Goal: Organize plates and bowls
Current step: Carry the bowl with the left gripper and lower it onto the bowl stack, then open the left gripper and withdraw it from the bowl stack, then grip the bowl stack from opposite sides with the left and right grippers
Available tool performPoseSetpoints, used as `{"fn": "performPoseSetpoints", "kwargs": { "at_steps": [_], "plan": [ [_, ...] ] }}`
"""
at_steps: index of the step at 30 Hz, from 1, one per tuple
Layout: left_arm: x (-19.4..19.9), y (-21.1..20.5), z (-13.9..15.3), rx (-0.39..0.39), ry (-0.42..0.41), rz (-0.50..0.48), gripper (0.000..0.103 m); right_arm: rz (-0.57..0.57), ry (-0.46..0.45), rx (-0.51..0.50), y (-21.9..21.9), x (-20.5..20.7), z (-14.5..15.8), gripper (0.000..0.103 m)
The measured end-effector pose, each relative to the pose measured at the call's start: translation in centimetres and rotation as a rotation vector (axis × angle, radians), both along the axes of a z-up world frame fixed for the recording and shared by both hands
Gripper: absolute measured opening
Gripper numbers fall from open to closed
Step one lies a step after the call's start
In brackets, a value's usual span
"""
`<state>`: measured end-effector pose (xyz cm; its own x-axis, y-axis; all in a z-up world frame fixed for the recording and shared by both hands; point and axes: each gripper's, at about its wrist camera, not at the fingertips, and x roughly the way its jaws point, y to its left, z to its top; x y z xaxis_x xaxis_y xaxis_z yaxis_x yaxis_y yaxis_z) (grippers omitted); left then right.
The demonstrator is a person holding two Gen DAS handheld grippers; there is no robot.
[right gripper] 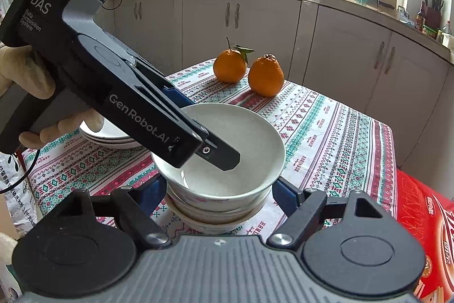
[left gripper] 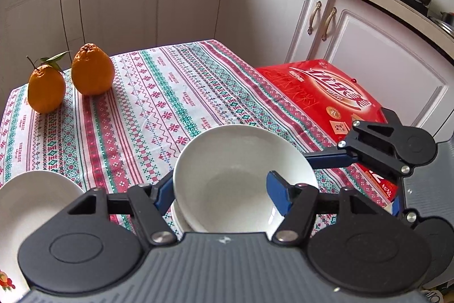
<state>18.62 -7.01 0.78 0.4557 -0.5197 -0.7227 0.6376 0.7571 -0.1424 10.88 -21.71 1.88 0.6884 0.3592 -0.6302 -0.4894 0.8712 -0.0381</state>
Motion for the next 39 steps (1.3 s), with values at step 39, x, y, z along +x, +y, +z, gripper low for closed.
{"fn": "performPoseSetpoints", "kwargs": {
  "at_steps": [39],
  "plan": [
    [-5.9,5.0,-0.5,0.042,-0.189,-0.139,0.095,0.119,0.034,-0.122,-1.9,-0.8,-1.7,0.103]
  ]
}}
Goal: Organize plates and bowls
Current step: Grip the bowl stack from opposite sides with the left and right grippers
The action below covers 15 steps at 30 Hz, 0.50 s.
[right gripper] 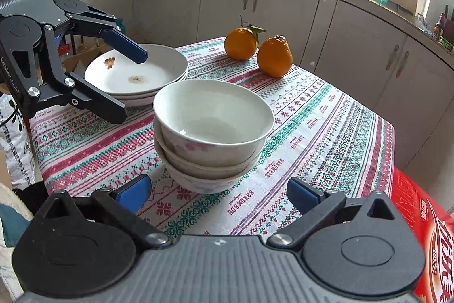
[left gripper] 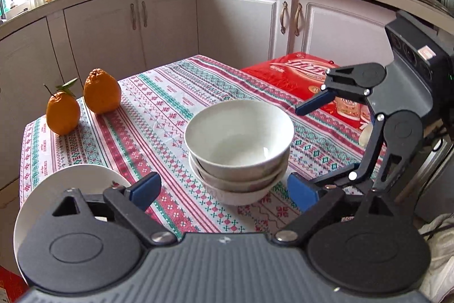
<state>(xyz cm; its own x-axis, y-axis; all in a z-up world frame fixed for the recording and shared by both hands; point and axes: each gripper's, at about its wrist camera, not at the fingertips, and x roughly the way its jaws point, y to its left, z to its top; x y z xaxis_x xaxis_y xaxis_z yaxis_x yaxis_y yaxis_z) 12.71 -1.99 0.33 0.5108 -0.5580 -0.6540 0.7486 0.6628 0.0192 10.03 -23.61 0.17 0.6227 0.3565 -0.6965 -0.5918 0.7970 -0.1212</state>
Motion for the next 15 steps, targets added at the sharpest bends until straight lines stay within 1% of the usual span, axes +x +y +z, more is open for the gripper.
{"fn": "performPoseSetpoints", "kwargs": {
  "at_steps": [3,9,15],
  "plan": [
    [0.3,-0.6,-1.3,0.049,-0.001,-0.031,0.095,0.037,0.018,-0.025,0.1,0.6,-0.5,0.103],
    [1.5,-1.7,-3.1,0.116,0.007,-0.110,0.095,0.111,0.057,-0.063,0.3,2.7,-1.5,0.103],
    [3.2,-2.5,-4.5,0.147,0.042,-0.181,0.095,0.207,0.091,-0.085,0.9,4.8,-1.9,0.103]
  ]
}}
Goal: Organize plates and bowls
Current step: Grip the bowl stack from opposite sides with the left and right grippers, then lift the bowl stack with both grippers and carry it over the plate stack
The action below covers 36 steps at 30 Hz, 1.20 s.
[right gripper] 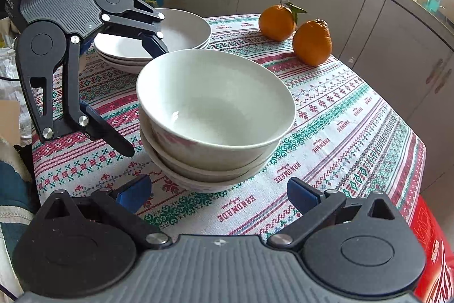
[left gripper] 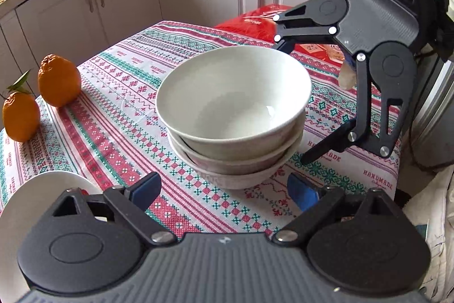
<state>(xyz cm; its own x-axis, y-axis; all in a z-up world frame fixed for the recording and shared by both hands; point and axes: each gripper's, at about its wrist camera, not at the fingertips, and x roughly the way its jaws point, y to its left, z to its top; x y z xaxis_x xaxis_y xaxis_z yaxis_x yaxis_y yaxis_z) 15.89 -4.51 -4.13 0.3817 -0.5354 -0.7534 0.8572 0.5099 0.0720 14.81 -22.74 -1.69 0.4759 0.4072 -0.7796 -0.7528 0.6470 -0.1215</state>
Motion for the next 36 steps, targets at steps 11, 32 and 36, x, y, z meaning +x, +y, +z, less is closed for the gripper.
{"fn": "performPoseSetpoints", "kwargs": {
  "at_steps": [11,32,36],
  "plan": [
    [1.8,-0.7,-0.5,0.050,0.029,-0.137,0.094,0.136,0.034,-0.052,0.8,1.9,-0.3,0.101],
    [4.2,-2.1,-0.5,0.057,0.097,-0.262,0.084,0.194,0.089,-0.020,0.6,2.8,-0.2,0.086],
    [4.2,-2.0,-0.5,0.056,0.093,-0.262,0.084,0.186,0.091,-0.019,0.6,2.7,-0.2,0.086]
  ]
}}
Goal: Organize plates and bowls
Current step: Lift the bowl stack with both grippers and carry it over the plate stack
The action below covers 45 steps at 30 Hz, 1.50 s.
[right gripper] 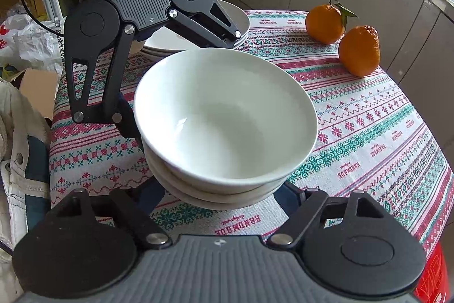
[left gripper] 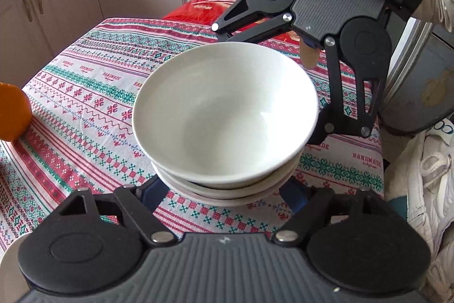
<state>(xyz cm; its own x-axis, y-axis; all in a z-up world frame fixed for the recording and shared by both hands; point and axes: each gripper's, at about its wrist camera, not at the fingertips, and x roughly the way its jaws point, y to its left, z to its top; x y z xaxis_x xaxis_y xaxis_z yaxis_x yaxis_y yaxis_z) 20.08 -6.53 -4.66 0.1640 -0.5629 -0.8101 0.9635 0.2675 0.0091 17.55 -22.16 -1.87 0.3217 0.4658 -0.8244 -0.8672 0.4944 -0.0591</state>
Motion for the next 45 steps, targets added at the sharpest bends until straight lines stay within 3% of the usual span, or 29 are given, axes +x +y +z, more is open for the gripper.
{"fn": "performPoseSetpoints", "kwargs": {
  "at_steps": [12,25,34,45],
  "plan": [
    [-1.4,1.4,1.3,-0.018,-0.039,0.009,0.083,0.000,-0.031,-0.038,1.7,-1.3,1.7,0.086],
    [-2.1,9.5,5.4,-0.038,-0.165,0.155,0.083,0.134,-0.153,-0.050,9.8,-0.1,5.7,0.086],
    [-0.6,14.5,4.9,0.002,-0.168,0.291,0.083,0.247,-0.157,-0.040,16.1,3.4,4.8,0.086],
    [1.5,16.7,3.3,0.026,-0.124,0.355,0.084,0.266,-0.100,-0.015,18.2,6.7,2.6,0.086]
  ]
}}
